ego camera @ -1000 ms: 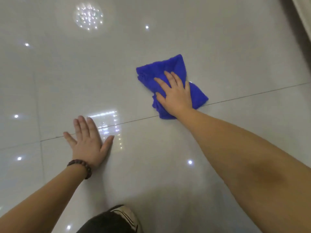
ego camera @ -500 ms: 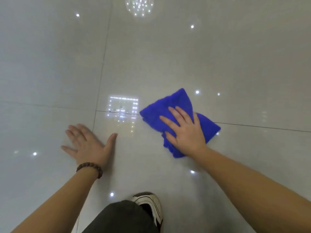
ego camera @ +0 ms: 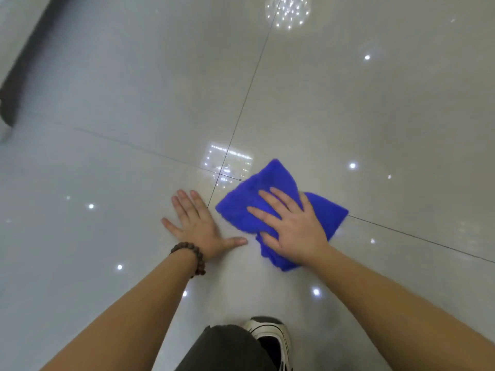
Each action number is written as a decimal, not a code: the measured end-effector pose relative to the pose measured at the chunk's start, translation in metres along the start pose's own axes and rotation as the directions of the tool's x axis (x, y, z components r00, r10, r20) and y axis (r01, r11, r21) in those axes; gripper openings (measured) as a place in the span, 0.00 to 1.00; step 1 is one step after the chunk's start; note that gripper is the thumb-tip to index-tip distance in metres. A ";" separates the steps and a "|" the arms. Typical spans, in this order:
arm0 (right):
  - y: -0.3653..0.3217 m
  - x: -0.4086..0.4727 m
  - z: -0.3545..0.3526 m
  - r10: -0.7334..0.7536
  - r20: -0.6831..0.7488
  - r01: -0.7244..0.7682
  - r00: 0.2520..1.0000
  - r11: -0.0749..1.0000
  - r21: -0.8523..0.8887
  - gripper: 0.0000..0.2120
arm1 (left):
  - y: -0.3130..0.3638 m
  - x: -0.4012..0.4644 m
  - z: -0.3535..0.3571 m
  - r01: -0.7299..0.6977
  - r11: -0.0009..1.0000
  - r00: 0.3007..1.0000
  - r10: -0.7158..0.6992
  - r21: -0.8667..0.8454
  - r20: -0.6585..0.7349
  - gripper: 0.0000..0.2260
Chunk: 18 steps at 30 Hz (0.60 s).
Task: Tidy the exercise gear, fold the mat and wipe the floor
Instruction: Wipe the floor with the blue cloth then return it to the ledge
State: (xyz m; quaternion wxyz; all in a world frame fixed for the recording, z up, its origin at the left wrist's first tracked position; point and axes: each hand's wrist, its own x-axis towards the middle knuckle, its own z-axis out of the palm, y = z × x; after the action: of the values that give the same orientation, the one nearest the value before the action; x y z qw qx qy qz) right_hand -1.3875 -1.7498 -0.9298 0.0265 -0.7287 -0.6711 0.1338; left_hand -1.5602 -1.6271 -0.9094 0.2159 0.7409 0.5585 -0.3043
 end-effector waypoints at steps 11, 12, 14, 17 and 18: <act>-0.030 0.023 0.004 -0.018 -0.018 0.019 1.000 1.000 0.019 0.26 | -0.003 -0.001 0.003 -0.017 0.999 1.000 0.018 0.028 -0.018 0.68; -0.014 -0.006 0.006 0.002 -0.045 -0.001 0.999 1.000 0.019 0.25 | -0.003 -0.001 0.003 -0.019 0.999 1.000 0.019 0.030 -0.011 0.69; 0.036 -0.027 0.002 0.116 -0.104 -0.116 0.988 0.993 0.001 0.24 | -0.003 -0.001 0.002 -0.021 0.999 1.000 0.021 0.029 -0.002 0.70; 0.096 -0.005 -0.012 0.338 -0.098 -0.341 0.936 0.940 -0.012 0.25 | -0.002 -0.003 0.002 -0.024 0.999 1.000 0.024 0.029 -0.006 0.70; 0.108 0.007 -0.017 0.385 -0.092 -0.386 0.919 0.923 0.002 0.25 | -0.002 -0.002 0.002 -0.023 0.999 1.000 0.023 0.035 -0.007 0.70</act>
State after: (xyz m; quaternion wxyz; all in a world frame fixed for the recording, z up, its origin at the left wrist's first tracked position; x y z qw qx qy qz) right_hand -1.2786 -1.7506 -0.9378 0.0243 -0.8520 -0.5138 0.0979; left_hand -1.5631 -1.6296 -0.9094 0.2045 0.7520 0.5454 -0.3085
